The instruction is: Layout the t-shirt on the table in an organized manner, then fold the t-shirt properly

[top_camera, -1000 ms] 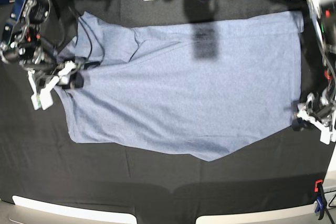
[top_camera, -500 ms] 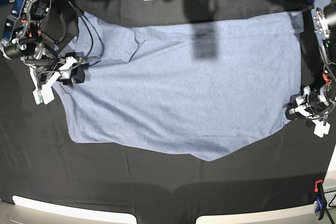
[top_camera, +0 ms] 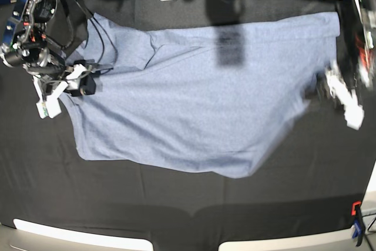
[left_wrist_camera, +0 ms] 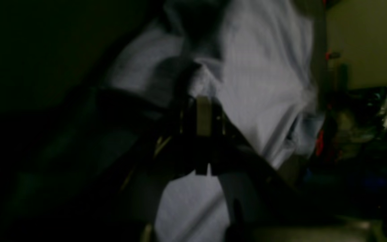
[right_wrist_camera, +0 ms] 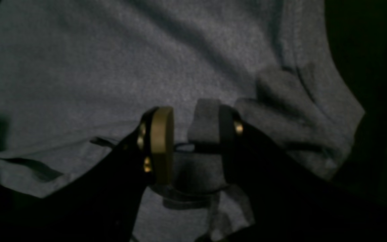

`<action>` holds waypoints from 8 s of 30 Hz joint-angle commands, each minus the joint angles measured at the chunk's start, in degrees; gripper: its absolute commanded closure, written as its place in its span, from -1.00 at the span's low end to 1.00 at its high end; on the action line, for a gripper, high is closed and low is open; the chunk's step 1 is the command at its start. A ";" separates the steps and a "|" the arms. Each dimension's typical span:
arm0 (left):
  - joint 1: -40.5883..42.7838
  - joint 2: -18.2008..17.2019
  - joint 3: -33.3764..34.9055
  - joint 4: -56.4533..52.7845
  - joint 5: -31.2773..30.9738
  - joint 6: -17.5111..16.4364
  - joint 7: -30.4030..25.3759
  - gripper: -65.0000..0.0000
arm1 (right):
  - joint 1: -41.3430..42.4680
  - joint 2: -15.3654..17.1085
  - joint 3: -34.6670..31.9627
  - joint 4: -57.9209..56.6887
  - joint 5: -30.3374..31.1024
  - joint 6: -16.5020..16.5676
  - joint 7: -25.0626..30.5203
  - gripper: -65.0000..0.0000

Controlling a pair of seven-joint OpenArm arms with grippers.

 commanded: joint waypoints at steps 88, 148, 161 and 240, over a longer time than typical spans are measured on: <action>15.91 8.70 -0.31 33.20 46.82 7.23 -34.05 1.00 | 0.85 0.96 0.26 0.96 0.81 0.74 2.03 0.32; -14.56 5.49 15.76 8.57 58.40 24.87 -37.38 0.11 | 28.09 5.86 -14.80 -18.47 -8.00 -0.48 6.25 -0.02; 5.51 15.85 6.34 25.59 53.09 20.31 -37.13 0.11 | 53.81 5.38 -29.22 -61.02 -18.10 -0.46 22.40 -0.02; 12.37 16.79 3.06 33.62 55.08 20.31 -38.86 0.11 | 28.20 -6.34 -28.33 -21.46 -14.71 -9.79 17.33 -0.08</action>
